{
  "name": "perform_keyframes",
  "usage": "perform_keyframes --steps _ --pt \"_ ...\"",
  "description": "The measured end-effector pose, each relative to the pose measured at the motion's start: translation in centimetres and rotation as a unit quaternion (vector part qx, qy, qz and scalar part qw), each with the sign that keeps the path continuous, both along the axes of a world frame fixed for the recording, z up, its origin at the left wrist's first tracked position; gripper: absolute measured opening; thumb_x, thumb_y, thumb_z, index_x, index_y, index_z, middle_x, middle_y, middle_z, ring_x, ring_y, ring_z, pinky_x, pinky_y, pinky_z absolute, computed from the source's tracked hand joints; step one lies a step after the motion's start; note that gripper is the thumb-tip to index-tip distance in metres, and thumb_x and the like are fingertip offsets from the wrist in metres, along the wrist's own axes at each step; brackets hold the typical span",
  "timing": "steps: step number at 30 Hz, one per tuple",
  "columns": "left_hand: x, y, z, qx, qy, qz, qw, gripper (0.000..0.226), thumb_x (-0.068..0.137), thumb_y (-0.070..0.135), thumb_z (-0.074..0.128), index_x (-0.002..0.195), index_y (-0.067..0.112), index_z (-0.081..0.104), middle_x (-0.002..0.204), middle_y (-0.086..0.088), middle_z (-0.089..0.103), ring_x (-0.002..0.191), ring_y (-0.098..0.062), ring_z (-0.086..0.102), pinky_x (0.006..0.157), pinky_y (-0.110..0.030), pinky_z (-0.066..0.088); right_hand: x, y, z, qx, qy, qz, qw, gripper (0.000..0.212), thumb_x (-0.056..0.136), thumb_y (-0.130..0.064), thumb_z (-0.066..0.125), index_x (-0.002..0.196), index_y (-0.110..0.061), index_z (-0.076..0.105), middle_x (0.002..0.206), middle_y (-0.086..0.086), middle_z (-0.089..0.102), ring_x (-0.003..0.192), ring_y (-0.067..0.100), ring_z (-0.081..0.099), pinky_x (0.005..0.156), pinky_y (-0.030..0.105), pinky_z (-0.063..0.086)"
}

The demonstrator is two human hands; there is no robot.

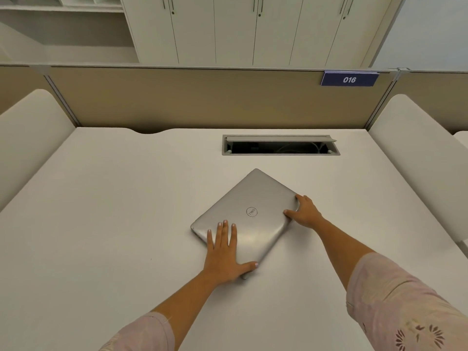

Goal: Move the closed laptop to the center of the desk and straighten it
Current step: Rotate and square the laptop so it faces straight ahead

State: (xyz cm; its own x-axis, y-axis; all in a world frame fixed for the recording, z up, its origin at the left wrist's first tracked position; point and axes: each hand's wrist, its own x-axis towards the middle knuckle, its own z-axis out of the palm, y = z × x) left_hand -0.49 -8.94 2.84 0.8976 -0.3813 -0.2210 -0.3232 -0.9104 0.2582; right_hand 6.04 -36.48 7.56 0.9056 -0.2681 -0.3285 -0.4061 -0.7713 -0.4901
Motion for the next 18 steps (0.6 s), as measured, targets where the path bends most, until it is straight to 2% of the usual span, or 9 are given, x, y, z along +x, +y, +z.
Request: perform_keyframes --steps 3,6,10,14,18 --pt "-0.4 -0.5 0.1 -0.002 0.013 0.026 1.000 0.125 0.066 0.091 0.035 0.149 0.015 -0.020 0.158 -0.011 -0.027 0.143 -0.029 -0.031 0.113 -0.056 -0.022 0.4 0.3 -0.4 -0.007 0.004 -0.016 1.000 0.077 0.085 -0.041 0.063 0.146 -0.013 0.025 0.150 0.010 0.029 0.136 0.030 0.034 0.108 0.050 0.031" --pt "-0.5 -0.5 0.2 -0.008 0.033 0.037 0.999 0.134 0.057 0.096 0.037 0.148 0.017 -0.023 0.156 -0.007 -0.031 0.142 -0.027 -0.034 0.112 -0.057 -0.023 0.5 0.4 -0.9 -0.070 -0.001 0.002 0.998 0.077 0.087 -0.044 0.059 0.148 -0.017 0.020 0.156 0.006 0.021 0.142 0.025 0.022 0.112 0.051 0.024" --pt "-0.6 -0.4 0.1 -0.017 0.048 0.043 0.998 0.146 0.046 0.099 0.043 0.146 0.019 -0.029 0.150 -0.002 -0.039 0.139 -0.024 -0.038 0.112 -0.058 -0.022 0.7 0.3 -1.1 -0.041 -0.005 0.016 0.999 0.080 0.089 -0.041 0.060 0.150 -0.017 0.015 0.160 0.008 0.013 0.145 0.024 0.014 0.112 0.053 0.025" --pt "-0.7 -0.5 0.0 -0.029 0.044 0.047 0.998 0.147 0.046 0.096 0.049 0.147 0.020 -0.027 0.150 0.001 -0.039 0.139 -0.023 -0.038 0.112 -0.056 -0.023 0.5 -0.1 -1.3 -0.058 0.001 0.009 0.998 0.087 0.088 -0.047 0.059 0.152 -0.017 0.008 0.162 0.008 -0.001 0.148 0.023 0.001 0.116 0.052 0.013" --pt "-0.9 -0.4 -0.2 -0.027 0.031 0.051 0.998 0.141 0.050 0.091 0.049 0.146 0.022 -0.027 0.155 -0.001 -0.034 0.140 -0.022 -0.037 0.112 -0.053 -0.023 0.1 -0.2 -1.9 0.004 0.002 0.011 1.000 0.085 0.091 -0.046 0.056 0.152 -0.017 0.004 0.161 0.007 0.000 0.146 0.026 0.015 0.116 0.051 0.019"
